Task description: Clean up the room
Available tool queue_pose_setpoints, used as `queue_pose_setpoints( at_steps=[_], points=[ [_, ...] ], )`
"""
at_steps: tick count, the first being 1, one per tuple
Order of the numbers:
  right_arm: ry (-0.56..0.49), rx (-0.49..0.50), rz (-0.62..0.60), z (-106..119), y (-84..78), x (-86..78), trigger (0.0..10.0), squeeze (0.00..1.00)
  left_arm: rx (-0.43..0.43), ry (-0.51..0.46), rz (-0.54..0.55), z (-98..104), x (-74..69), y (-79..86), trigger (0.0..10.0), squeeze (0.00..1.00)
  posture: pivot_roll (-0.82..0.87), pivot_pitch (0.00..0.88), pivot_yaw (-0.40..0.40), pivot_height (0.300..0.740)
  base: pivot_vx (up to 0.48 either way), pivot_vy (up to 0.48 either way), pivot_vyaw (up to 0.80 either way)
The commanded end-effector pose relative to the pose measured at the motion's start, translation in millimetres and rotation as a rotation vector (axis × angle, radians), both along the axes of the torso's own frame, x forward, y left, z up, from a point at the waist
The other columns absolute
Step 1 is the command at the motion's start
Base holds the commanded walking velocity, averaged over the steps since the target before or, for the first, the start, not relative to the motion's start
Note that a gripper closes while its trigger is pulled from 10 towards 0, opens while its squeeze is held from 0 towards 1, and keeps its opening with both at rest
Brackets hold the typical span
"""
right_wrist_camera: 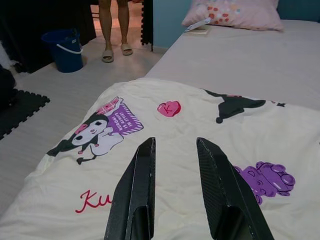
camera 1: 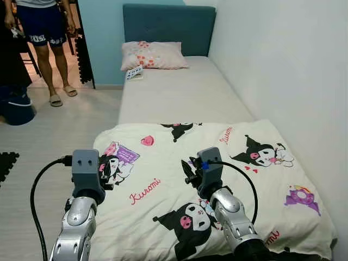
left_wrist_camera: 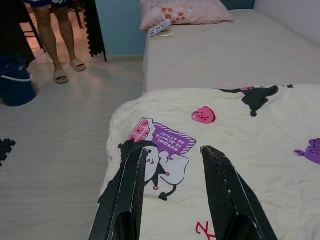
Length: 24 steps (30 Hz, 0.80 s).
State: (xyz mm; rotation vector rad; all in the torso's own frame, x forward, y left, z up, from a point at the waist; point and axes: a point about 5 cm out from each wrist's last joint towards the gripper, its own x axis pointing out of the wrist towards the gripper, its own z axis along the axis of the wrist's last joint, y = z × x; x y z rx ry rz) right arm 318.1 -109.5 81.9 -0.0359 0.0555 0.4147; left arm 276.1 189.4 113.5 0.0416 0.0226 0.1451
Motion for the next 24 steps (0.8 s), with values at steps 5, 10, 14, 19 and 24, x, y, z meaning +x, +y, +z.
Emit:
queue_pose_setpoints(
  at_steps=[5, 10, 14, 19, 24],
  points=[
    [0.003, 0.012, -0.005, -2.0, 0.2, -1.6, 10.0, 0.00, 0.008, -0.014, 0.004, 3.5, -0.8, 2.2, 10.0, 0.00, 0.10, 0.013, -0.095, 0.740, 0.000, 0.000, 0.00],
    [0.005, 0.020, -0.014, -2.1, 0.1, -0.7, 10.0, 0.00, 0.012, -0.011, -0.002, 3.9, -0.6, 2.1, 10.0, 0.00, 0.10, 0.013, -0.099, 0.740, 0.000, 0.000, 0.00],
    [0.006, 0.025, -0.014, -1.8, 0.5, 0.2, 10.0, 0.00, 0.010, -0.006, -0.012, 3.6, -0.7, 1.3, 10.0, 0.00, 0.10, 0.013, -0.101, 0.740, 0.000, 0.000, 0.00],
    [0.005, 0.030, -0.011, -1.3, 1.3, 0.7, 10.0, 0.00, 0.006, -0.011, -0.035, 4.3, -1.6, -1.7, 10.0, 0.00, 0.10, 0.014, -0.099, 0.740, 0.000, 0.335, 0.00],
    [0.004, 0.031, -0.013, -1.3, 1.1, 0.4, 10.0, 0.00, 0.004, -0.014, -0.043, 4.7, -1.7, -2.8, 10.0, 0.00, 0.10, 0.016, -0.099, 0.740, 0.000, 0.480, 0.00]
  ],
)
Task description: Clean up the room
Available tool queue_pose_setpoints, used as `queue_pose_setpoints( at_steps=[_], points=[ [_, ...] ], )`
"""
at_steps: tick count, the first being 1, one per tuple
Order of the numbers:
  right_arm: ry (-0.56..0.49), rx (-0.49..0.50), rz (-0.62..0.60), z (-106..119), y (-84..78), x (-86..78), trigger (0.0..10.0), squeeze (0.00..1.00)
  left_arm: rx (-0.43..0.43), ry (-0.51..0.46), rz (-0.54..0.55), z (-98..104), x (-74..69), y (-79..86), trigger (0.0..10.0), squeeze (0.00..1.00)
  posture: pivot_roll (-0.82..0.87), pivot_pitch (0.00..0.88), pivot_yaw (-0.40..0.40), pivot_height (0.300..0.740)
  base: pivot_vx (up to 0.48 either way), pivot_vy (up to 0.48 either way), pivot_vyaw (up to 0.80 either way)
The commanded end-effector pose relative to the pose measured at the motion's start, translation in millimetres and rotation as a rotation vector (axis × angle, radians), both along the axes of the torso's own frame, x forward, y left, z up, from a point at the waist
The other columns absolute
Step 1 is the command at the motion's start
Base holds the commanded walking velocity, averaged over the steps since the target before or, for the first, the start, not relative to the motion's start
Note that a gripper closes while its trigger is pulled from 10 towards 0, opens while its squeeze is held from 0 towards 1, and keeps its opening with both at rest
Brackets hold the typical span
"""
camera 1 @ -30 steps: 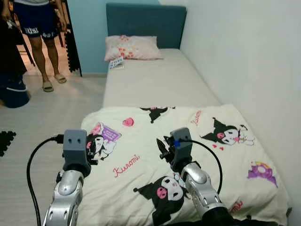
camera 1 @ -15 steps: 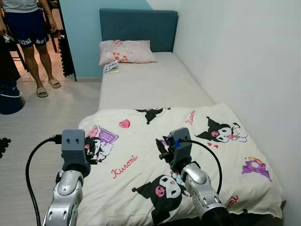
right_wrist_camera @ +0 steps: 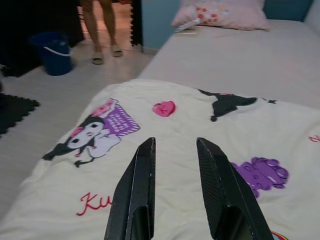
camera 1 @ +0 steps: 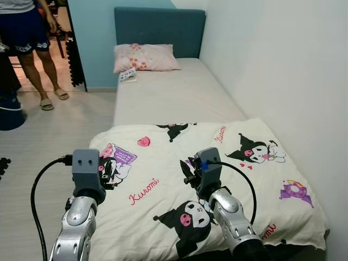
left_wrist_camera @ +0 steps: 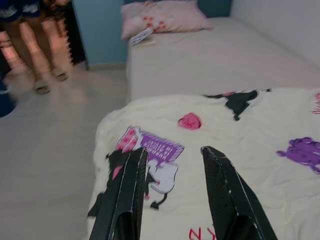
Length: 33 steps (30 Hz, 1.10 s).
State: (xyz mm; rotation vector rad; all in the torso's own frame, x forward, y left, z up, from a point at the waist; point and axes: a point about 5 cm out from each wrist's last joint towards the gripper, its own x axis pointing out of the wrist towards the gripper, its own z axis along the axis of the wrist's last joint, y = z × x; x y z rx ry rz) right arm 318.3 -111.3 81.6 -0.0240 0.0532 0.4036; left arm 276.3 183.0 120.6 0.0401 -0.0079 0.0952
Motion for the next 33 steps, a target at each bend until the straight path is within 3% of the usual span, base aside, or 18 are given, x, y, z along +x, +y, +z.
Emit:
queue_pose_setpoints(
  at_steps=[1, 33],
  points=[
    [0.004, 0.019, -0.002, -0.9, 2.9, 0.2, 10.0, 0.00, 0.004, 0.016, 0.008, -2.4, -1.9, 3.7, 10.0, 0.00, 0.10, 0.016, -0.099, 0.740, 0.000, 0.480, 0.00],
    [0.007, 0.050, 0.017, -2.1, 7.4, -1.2, 10.0, 0.00, 0.022, 0.025, -0.009, -4.0, -5.9, 6.1, 10.0, 0.00, 0.12, 0.004, -0.102, 0.740, 0.000, 0.480, 0.00]
  ],
)
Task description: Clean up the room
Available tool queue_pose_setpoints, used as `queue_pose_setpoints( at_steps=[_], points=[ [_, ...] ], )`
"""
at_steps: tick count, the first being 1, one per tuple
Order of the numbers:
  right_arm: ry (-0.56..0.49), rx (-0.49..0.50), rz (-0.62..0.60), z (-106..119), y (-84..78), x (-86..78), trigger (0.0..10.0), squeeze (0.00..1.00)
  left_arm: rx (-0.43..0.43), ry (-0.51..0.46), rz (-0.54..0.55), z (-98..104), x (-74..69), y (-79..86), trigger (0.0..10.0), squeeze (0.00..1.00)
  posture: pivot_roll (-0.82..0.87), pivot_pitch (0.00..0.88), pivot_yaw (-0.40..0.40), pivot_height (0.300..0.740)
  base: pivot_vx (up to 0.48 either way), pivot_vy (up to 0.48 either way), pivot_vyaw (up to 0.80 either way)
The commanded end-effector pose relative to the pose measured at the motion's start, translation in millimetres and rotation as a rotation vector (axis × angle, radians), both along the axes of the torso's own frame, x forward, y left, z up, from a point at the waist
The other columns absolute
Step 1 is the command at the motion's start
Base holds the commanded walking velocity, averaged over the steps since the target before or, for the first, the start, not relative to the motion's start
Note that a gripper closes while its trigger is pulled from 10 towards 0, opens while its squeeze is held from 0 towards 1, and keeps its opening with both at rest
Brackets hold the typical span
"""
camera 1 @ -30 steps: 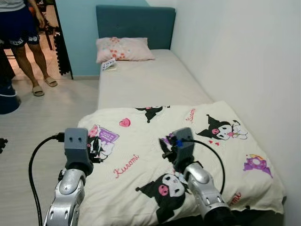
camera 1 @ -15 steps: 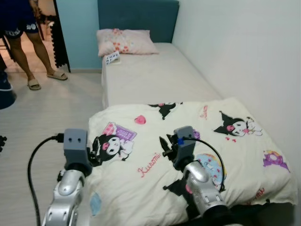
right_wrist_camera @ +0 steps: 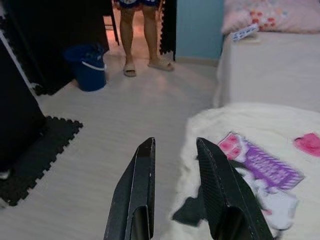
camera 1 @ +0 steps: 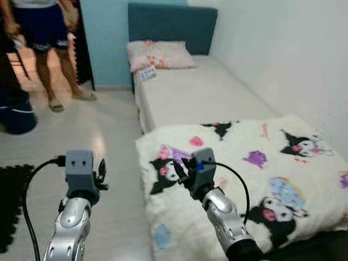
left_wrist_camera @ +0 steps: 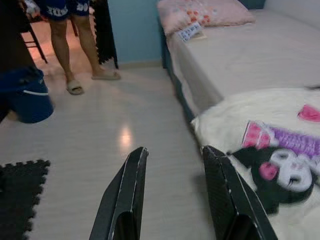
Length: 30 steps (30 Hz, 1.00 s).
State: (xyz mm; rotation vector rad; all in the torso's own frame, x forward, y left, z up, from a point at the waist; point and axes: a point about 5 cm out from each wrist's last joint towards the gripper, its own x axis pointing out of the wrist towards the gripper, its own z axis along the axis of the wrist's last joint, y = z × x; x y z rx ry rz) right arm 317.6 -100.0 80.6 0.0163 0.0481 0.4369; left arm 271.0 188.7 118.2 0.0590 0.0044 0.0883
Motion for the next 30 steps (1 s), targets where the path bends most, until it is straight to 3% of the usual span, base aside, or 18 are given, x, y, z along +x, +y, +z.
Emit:
queue_pose_setpoints(
  at_steps=[1, 12, 30],
  points=[
    [0.004, 0.009, -0.015, -1.1, -3.8, -0.4, 10.0, 0.00, 0.004, 0.012, -0.003, -1.6, -0.6, 0.4, 10.0, 0.00, 0.12, 0.004, -0.102, 0.740, 0.000, 0.480, 0.00],
    [0.005, 0.026, -0.009, -1.6, 1.5, -0.9, 10.0, 0.00, 0.033, 0.007, -0.016, 1.2, -2.0, 3.4, 10.0, 0.00, 0.14, 0.007, -0.099, 0.740, 0.000, 0.436, 0.00],
    [0.008, 0.046, -0.030, -2.9, -1.4, 0.4, 10.0, 0.00, 0.080, 0.048, -0.039, -0.6, -2.6, 1.6, 10.0, 0.00, 0.15, 0.018, -0.092, 0.740, 0.000, -0.420, 0.00]
  ],
)
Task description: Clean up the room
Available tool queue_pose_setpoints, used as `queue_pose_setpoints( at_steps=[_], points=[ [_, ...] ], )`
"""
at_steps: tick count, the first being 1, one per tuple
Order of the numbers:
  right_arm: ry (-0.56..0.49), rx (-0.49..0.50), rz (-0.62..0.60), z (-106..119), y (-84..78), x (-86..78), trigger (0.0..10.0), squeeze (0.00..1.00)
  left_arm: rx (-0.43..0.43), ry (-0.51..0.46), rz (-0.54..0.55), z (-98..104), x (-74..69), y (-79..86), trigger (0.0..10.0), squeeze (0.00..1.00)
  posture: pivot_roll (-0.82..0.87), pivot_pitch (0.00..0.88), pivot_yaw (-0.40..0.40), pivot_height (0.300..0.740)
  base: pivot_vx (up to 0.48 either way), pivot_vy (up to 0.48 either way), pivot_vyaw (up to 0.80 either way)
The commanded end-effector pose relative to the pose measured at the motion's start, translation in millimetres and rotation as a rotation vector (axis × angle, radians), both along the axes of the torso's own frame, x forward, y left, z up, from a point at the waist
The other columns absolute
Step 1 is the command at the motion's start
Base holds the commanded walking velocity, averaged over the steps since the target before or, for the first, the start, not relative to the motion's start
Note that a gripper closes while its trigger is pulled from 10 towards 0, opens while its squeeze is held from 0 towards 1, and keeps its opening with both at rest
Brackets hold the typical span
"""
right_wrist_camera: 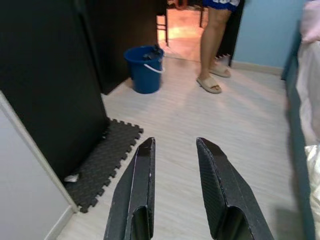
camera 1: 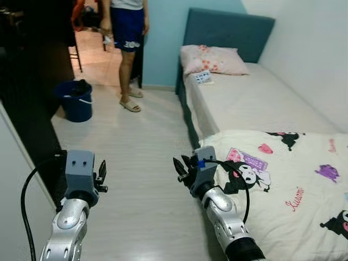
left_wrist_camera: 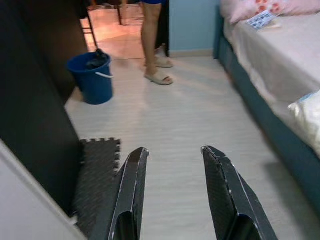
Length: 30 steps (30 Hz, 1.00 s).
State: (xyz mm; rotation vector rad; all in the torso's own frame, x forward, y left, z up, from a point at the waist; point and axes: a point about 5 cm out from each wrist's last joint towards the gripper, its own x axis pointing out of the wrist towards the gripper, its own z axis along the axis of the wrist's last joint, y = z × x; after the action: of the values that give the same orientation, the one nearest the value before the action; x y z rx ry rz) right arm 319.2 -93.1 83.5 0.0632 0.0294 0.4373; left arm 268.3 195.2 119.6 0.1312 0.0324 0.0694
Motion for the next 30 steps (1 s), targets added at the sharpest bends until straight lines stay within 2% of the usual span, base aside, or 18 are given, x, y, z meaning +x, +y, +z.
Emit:
queue_pose_setpoints(
  at_steps=[1, 14, 19, 23, 30],
  points=[
    [0.017, -0.004, -0.028, -5.7, -7.7, -1.1, 10.0, 0.00, 0.001, 0.027, -0.016, -2.7, 0.4, -4.7, 10.0, 0.00, 0.15, 0.019, -0.092, 0.740, 0.000, 0.000, 0.00],
    [0.008, -0.002, -0.017, -1.1, -4.1, 1.3, 10.0, 0.00, -0.037, -0.006, 0.055, 2.1, 6.0, 3.5, 10.0, 0.00, 0.14, 0.018, -0.100, 0.740, 0.000, 0.000, 0.00],
    [-0.016, -0.047, 0.018, 0.0, -5.4, 0.4, 10.0, 0.00, -0.051, -0.045, 0.070, 5.8, 8.6, 0.0, 10.0, 0.00, 0.14, 0.013, -0.104, 0.740, 0.000, 0.000, 0.00],
    [-0.021, -0.055, 0.028, 0.1, -5.1, 0.3, 10.0, 0.00, -0.070, -0.057, 0.075, 7.5, 8.7, -2.2, 10.0, 0.00, 0.14, 0.011, -0.106, 0.740, 0.351, 0.000, 0.23],
    [-0.031, -0.075, 0.059, 0.9, 0.8, 0.4, 10.0, 0.00, -0.081, -0.064, 0.083, 9.0, 10.3, -3.6, 10.0, 0.00, 0.13, 0.004, -0.112, 0.740, 0.376, 0.000, 0.65]
  ],
)
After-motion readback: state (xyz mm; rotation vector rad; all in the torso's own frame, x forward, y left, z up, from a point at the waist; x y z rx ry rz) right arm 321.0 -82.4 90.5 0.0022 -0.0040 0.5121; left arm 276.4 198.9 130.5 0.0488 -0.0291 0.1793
